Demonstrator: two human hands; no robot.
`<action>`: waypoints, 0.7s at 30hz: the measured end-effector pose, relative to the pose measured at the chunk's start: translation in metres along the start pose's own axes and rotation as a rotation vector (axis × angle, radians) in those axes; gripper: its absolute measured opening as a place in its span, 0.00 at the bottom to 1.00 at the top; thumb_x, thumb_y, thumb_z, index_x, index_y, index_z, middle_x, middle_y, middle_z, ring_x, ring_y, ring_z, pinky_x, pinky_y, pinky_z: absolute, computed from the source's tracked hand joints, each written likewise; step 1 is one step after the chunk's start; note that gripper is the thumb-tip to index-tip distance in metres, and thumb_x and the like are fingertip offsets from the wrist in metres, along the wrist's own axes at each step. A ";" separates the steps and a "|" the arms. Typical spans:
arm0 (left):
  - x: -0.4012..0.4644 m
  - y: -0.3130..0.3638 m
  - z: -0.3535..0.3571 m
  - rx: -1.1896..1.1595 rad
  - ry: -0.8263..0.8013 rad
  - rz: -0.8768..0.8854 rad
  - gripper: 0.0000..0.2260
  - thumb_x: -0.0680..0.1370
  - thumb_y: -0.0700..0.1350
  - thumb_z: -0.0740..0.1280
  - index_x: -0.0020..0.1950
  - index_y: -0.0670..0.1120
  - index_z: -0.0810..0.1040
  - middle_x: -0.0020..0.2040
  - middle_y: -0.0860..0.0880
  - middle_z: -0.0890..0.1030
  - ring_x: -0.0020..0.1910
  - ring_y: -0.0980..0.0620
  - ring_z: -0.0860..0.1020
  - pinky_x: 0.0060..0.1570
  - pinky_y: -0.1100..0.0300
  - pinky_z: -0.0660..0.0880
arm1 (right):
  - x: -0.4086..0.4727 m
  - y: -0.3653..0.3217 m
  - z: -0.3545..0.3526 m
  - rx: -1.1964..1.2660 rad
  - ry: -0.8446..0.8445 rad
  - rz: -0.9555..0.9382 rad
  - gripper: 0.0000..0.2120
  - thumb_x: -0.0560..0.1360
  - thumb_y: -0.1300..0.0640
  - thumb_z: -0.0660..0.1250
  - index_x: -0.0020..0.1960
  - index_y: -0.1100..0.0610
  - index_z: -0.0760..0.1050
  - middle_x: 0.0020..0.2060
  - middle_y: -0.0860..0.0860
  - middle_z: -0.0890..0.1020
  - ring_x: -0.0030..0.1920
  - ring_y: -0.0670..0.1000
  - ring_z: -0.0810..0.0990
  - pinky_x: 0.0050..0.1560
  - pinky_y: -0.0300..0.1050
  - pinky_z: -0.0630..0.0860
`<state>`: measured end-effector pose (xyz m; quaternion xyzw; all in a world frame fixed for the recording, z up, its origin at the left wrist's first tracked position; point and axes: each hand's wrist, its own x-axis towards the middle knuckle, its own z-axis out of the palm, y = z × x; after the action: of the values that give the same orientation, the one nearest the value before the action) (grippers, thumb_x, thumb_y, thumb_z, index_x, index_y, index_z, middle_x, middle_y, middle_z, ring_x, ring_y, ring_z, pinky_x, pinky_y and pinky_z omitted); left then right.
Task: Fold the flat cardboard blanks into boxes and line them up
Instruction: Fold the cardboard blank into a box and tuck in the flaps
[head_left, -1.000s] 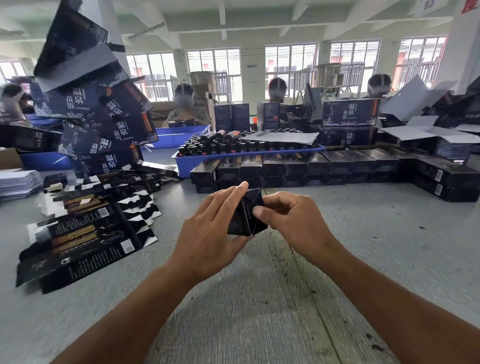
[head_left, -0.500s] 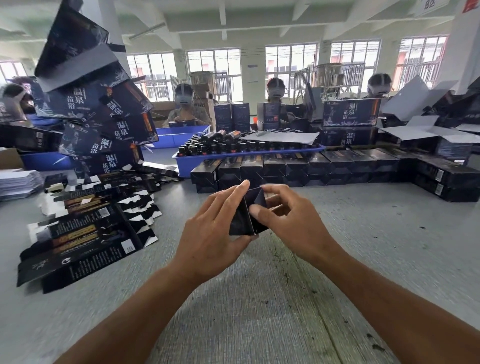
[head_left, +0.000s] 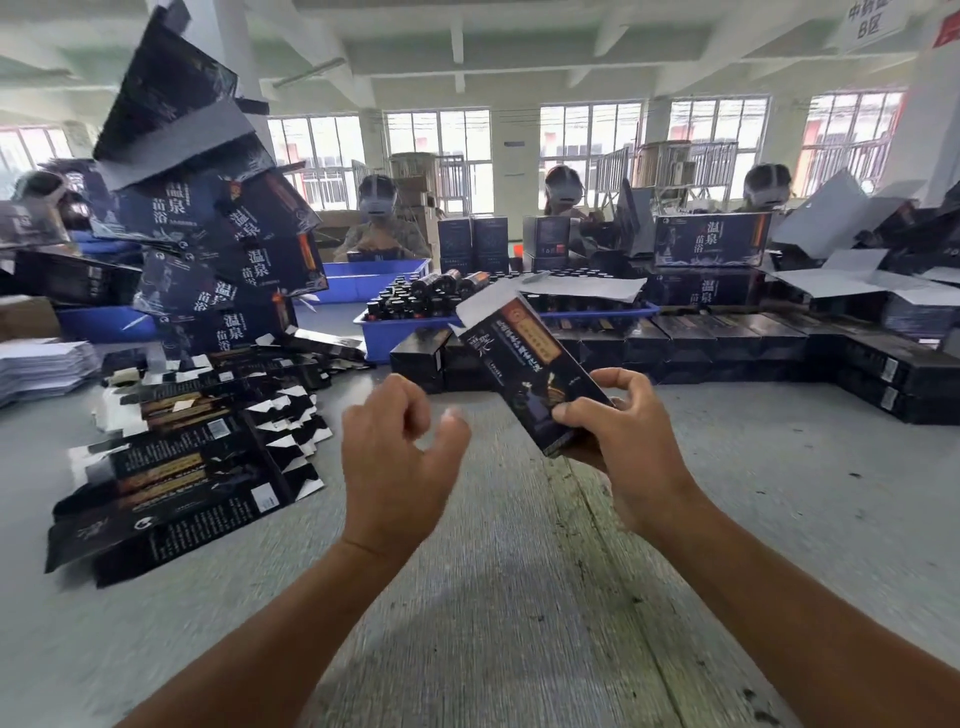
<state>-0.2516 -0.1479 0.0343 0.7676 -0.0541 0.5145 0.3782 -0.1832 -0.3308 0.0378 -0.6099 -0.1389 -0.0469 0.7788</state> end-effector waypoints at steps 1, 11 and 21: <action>0.003 -0.002 -0.001 -0.081 0.010 -0.109 0.14 0.73 0.50 0.65 0.33 0.52 0.61 0.28 0.57 0.62 0.30 0.56 0.60 0.32 0.54 0.63 | 0.001 0.000 0.000 0.022 0.000 0.012 0.22 0.71 0.66 0.73 0.58 0.51 0.70 0.50 0.57 0.84 0.42 0.52 0.86 0.40 0.46 0.83; 0.009 -0.017 0.001 -0.281 -0.027 -0.406 0.23 0.78 0.37 0.65 0.26 0.51 0.61 0.24 0.55 0.61 0.24 0.58 0.57 0.25 0.62 0.56 | 0.001 0.005 0.003 0.143 -0.092 0.130 0.21 0.72 0.69 0.70 0.61 0.53 0.72 0.46 0.55 0.86 0.41 0.52 0.86 0.40 0.46 0.82; 0.008 -0.009 0.002 -0.512 -0.263 -0.396 0.22 0.79 0.54 0.66 0.70 0.70 0.65 0.54 0.54 0.85 0.52 0.55 0.84 0.45 0.61 0.82 | -0.007 0.014 0.007 -0.164 -0.362 0.224 0.28 0.62 0.55 0.78 0.60 0.52 0.76 0.49 0.47 0.87 0.49 0.49 0.86 0.50 0.47 0.79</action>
<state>-0.2426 -0.1406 0.0356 0.7030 -0.0797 0.2975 0.6410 -0.1874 -0.3209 0.0246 -0.6812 -0.2035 0.1387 0.6894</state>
